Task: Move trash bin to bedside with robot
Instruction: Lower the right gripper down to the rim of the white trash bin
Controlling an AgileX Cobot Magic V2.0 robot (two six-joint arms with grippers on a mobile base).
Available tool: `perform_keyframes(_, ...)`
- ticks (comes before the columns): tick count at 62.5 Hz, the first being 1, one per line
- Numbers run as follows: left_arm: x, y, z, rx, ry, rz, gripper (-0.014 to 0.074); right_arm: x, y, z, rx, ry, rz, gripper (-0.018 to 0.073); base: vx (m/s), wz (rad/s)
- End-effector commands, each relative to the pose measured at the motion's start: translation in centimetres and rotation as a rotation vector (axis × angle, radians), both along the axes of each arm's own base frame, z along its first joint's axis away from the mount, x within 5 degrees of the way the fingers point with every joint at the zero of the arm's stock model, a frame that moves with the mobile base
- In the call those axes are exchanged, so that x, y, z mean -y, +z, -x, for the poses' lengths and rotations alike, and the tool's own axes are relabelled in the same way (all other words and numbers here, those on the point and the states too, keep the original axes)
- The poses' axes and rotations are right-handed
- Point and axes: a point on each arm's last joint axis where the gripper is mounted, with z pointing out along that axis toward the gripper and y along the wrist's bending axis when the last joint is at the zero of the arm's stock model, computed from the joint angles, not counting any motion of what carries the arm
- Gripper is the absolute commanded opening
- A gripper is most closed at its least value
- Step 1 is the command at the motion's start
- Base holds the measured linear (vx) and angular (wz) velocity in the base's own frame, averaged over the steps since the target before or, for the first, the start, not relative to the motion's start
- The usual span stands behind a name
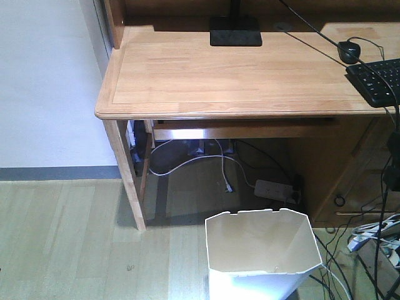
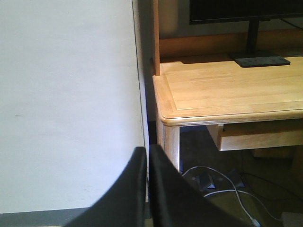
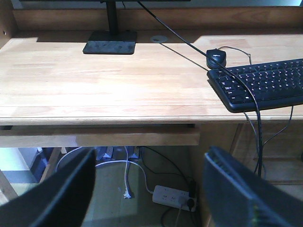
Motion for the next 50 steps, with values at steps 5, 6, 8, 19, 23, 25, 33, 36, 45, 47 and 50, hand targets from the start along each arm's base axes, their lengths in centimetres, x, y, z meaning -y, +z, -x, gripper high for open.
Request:
perform_keyframes(5,0.0,0.1,0.0,0.064,-0.004,0.004,-0.0006,-0.1,1.8,-0.4,0.103,0.007,0.004,0.0511,0.00,0.00)
perform_keyframes(6,0.0,0.1,0.0,0.064,-0.004,0.004,-0.0006,-0.1,1.8,-0.4,0.102,0.007,0.003,0.0511,0.00,0.00)
perform_keyframes(8,0.0,0.1,0.0,0.064,-0.004,0.004,-0.0006,-0.1,1.7,-0.4,0.101,0.006,0.000,0.0511,0.00,0.00)
perform_keyframes(19,0.0,0.1,0.0,0.064,-0.004,0.004,-0.0006,0.0,2.6,-1.5,0.070,0.005,0.004,0.0511,0.00,0.00)
perform_keyframes(23,0.0,0.1,0.0,0.064,-0.004,0.004,-0.0006,0.0,2.9,-2.6,0.012,0.002,0.004,0.0511,0.00,0.00)
perform_keyframes(25,0.0,0.1,0.0,0.064,-0.004,0.004,-0.0006,0.0,3.0,-3.2,-0.034,-0.001,0.005,0.0511,0.00,0.00)
perform_keyframes(33,0.0,0.1,0.0,0.064,-0.004,0.004,-0.0006,0.0,2.7,-5.6,-0.200,-0.010,-0.009,0.0511,0.00,0.00)
perform_keyframes(36,0.0,0.1,0.0,0.064,-0.004,0.004,-0.0006,0.0,2.6,-6.4,-0.239,-0.012,-0.014,0.0511,0.00,0.00)
perform_keyframes(45,0.0,0.1,0.0,0.064,-0.004,0.004,-0.0006,0.1,1.7,-9.1,-0.429,-0.019,-0.014,0.0511,0.00,0.00)
perform_keyframes(47,0.0,0.1,0.0,0.064,-0.004,0.004,-0.0006,0.1,1.4,-9.7,-0.479,-0.021,-0.012,0.0511,0.00,0.00)
perform_keyframes(50,0.0,0.1,0.0,0.064,-0.004,0.004,-0.0006,0.1,0.7,-10.7,-0.564,-0.020,-0.005,0.0511,0.00,0.00)
